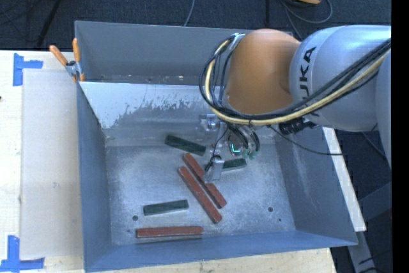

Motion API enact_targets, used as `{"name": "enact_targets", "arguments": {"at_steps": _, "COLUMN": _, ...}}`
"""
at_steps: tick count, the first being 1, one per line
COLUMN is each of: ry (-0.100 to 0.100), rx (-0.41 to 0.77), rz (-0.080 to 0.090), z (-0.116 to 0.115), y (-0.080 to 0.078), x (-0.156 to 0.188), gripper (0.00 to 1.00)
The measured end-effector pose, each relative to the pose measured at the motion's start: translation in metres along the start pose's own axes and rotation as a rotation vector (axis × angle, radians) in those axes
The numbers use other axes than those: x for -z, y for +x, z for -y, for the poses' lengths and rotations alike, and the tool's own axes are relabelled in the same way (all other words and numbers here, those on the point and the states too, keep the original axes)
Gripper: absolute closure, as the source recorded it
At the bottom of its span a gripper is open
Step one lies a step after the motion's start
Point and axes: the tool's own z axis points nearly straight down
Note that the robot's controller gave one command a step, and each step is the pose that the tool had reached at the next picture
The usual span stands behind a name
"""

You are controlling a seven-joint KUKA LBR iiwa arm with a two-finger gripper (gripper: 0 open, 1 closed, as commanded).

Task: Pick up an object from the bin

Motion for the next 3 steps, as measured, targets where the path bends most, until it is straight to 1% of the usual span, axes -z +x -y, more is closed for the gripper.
{"name": "enact_targets", "arguments": {"at_steps": 1, "ry": 0.001, "rx": 0.403, "rz": 0.001, "z": 0.004, "y": 0.057, "x": -0.089, "gripper": 0.00}}
{"name": "enact_targets", "arguments": {"at_steps": 2, "ry": 0.001, "rx": 0.454, "rz": 0.008, "z": -0.030, "y": 0.077, "x": -0.108, "gripper": 0.00}}
{"name": "enact_targets", "arguments": {"at_steps": 3, "ry": 0.001, "rx": 0.449, "rz": 0.007, "z": -0.028, "y": 0.077, "x": -0.108, "gripper": 1.00}}
